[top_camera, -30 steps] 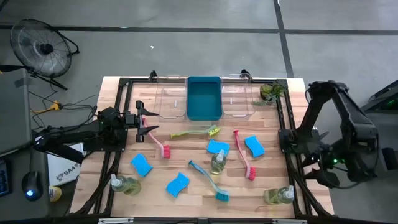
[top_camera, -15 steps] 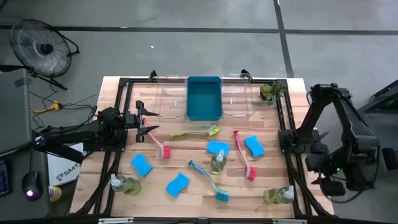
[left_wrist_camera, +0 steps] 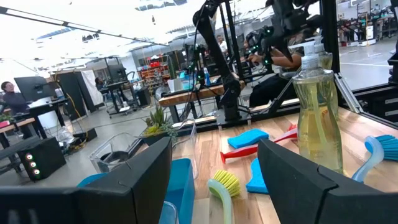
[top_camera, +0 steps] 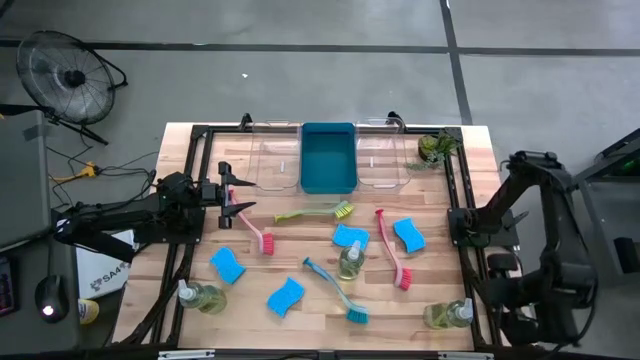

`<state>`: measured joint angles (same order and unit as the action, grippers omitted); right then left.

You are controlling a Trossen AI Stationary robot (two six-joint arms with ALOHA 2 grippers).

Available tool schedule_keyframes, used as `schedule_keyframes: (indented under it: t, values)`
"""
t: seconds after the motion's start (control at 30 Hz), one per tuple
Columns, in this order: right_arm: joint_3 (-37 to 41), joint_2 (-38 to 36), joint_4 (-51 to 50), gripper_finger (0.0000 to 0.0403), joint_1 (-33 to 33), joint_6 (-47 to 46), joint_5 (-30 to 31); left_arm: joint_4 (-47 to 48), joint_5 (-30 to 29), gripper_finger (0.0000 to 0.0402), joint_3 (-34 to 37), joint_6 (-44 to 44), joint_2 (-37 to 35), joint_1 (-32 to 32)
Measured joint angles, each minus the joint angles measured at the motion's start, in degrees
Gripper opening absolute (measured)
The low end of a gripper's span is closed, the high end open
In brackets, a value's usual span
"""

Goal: Pick & Place Kitchen Sink Supplies
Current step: Put the green dish soap into the right transparent bin

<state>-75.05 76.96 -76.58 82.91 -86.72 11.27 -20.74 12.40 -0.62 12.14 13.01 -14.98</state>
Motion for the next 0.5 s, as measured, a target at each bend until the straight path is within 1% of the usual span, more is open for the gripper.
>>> schedule_keyframes:
  t: [0.13, 0.27, 0.37, 0.5]
  values:
    - [0.06, 1.56, 1.41, 0.0295, -0.14, -1.75, 0.57, 0.0, 0.0, 0.0234, 0.0, 0.0, 0.01, 0.0]
    - [0.07, 3.03, 1.97, 0.032, -0.79, -1.49, 3.94, -0.01, -0.02, 0.0234, 0.0, 0.0, 0.01, 0.0]
    - [1.31, 2.91, 4.34, 0.0327, -1.09, -2.04, 4.85, 0.01, 0.0, 0.0234, 0.0, 0.0, 0.0, 0.0]
    - [6.38, 1.99, 11.61, 0.0328, -1.6, -1.62, 3.22, 0.01, 0.0, 0.0234, 0.0, 0.0, 0.01, 0.0]
